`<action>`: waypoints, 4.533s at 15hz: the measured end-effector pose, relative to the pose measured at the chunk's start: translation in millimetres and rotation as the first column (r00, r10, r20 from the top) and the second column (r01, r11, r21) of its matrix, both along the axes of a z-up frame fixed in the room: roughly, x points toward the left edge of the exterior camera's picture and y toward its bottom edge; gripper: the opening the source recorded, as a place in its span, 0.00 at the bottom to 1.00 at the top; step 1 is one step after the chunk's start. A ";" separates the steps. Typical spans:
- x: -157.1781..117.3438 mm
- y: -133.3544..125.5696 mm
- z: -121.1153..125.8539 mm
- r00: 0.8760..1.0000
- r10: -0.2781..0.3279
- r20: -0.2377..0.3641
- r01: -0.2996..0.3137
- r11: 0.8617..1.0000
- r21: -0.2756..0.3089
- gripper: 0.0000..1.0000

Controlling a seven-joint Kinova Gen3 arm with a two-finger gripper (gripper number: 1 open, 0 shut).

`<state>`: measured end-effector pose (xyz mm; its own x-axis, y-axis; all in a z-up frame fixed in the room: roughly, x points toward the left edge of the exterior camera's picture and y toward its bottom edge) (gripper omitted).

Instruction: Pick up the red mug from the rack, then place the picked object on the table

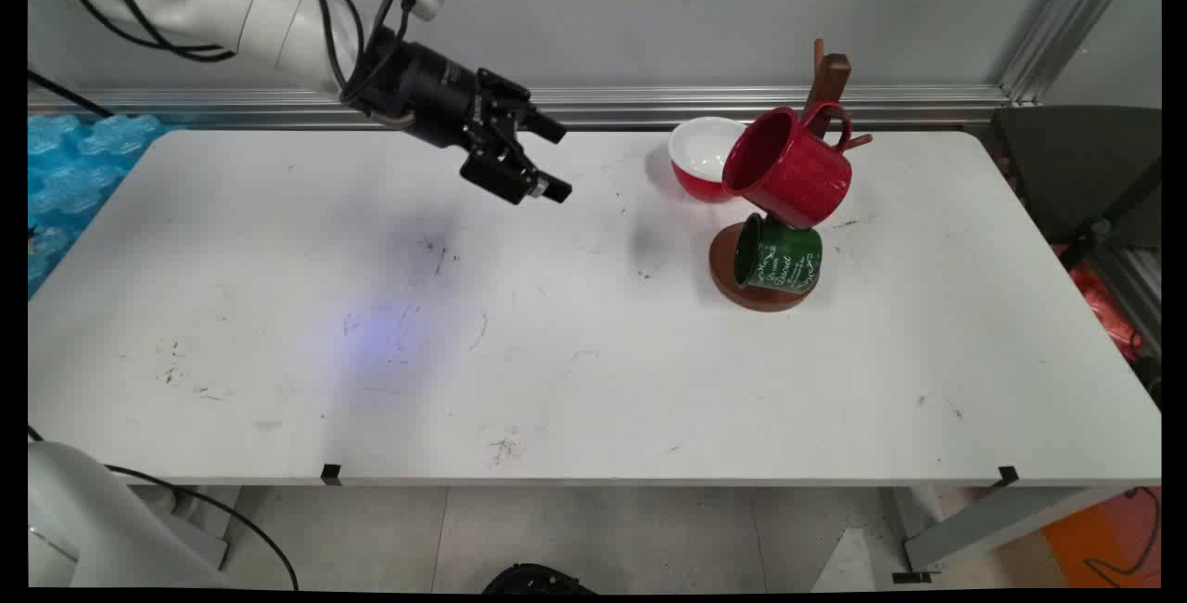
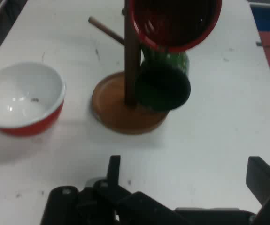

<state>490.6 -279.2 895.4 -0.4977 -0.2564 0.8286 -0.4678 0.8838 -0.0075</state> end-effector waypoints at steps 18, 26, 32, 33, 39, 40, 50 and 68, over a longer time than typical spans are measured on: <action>-99.5 -27.4 19.8 0.989 -0.013 -0.147 0.002 0.997 -0.074 1.00; -137.8 -37.0 8.5 0.985 -0.027 -0.168 0.012 0.996 -0.088 1.00; -155.2 -40.5 -8.1 0.989 -0.018 -0.149 0.008 0.997 -0.071 1.00; -157.0 -41.4 -10.2 0.989 -0.016 -0.146 0.006 0.998 -0.070 1.00; -170.4 -47.3 -20.5 0.991 -0.009 -0.136 0.000 0.998 -0.063 1.00; -172.3 -48.1 -21.5 0.991 -0.009 -0.136 0.001 0.998 -0.062 1.00; -183.0 -49.0 -22.8 0.991 -0.022 -0.134 0.015 0.998 -0.055 0.00; -180.6 -9.7 13.9 0.985 -0.056 -0.163 0.055 0.998 -0.010 0.00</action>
<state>310.0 -288.9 909.3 -0.3688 -0.2278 0.9012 -0.4132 0.9086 0.0606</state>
